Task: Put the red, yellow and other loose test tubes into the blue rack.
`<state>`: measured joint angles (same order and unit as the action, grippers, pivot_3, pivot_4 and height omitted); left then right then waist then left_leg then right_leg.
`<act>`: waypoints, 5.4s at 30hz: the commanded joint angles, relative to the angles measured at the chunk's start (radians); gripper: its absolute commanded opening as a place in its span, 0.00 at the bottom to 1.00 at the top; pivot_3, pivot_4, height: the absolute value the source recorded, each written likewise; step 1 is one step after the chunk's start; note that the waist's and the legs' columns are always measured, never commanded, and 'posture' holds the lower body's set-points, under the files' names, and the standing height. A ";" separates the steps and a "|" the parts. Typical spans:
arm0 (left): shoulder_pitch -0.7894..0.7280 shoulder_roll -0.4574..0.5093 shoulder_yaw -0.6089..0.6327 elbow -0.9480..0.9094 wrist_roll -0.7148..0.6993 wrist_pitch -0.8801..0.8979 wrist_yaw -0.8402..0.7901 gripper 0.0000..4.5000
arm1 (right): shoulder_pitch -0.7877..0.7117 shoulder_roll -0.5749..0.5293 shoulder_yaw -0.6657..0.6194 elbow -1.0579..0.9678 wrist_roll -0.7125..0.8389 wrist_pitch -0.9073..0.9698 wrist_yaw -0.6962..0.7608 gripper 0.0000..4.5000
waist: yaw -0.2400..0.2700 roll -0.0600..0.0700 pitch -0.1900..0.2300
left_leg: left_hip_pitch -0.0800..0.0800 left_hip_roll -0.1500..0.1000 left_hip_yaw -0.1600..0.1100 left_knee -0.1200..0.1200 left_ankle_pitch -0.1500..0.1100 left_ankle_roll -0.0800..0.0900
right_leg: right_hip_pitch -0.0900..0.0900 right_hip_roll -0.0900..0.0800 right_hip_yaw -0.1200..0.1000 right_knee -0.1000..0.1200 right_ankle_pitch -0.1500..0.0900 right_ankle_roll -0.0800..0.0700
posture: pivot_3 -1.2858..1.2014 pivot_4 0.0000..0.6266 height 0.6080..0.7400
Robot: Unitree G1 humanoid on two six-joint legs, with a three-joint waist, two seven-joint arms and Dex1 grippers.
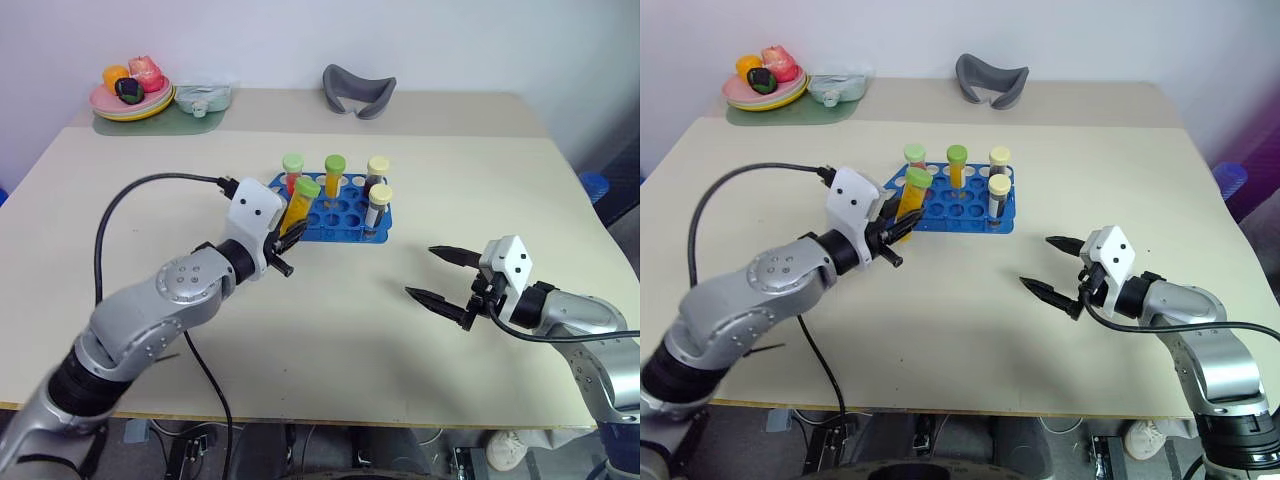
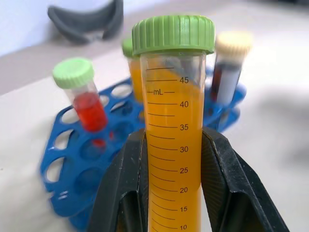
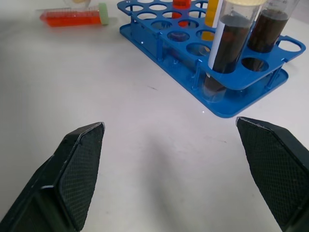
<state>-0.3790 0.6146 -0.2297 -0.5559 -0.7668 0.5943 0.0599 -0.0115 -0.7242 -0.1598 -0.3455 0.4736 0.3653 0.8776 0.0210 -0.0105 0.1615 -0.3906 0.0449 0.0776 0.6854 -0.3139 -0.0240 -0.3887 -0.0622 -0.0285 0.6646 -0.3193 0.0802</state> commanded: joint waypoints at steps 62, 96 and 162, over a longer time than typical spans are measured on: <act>-0.222 -0.659 0.096 1.074 0.716 -1.017 -0.331 0.19 | -0.036 0.054 0.019 -0.012 -0.026 -0.036 -0.060 1.00 | -0.006 0.000 0.000 | 0.000 0.001 0.001 0.000 -0.002 0.003 | -0.001 0.000 -0.001 0.000 0.000 0.000 | 0.52 0.24 0.96; -0.188 -0.651 0.109 1.058 0.735 -1.023 -0.333 0.19 | -0.045 0.055 0.022 0.011 -0.033 -0.053 -0.050 1.00 | -0.007 0.000 0.000 | 0.000 0.001 0.001 0.000 -0.002 0.003 | -0.001 0.000 -0.001 0.000 0.000 0.000 | 0.52 0.24 0.96; -0.361 0.268 0.203 0.280 0.049 1.020 -0.360 0.99 | -0.049 0.098 0.055 0.147 -0.072 -0.180 0.021 1.00 | -0.011 -0.002 0.001 | 0.000 0.002 0.000 0.000 -0.001 0.002 | -0.002 0.000 0.000 0.002 0.000 0.000 | 0.52 0.24 0.96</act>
<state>-0.7086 0.8566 -0.0258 -0.2818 -0.7082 1.6063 -0.2946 -0.0668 -0.6344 -0.0916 -0.1961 0.4027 0.2161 0.8925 0.0098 -0.0124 0.1622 -0.3908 0.0467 0.0778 0.6849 -0.3150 -0.0219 -0.3911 -0.0618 -0.0279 0.6666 -0.3193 0.0801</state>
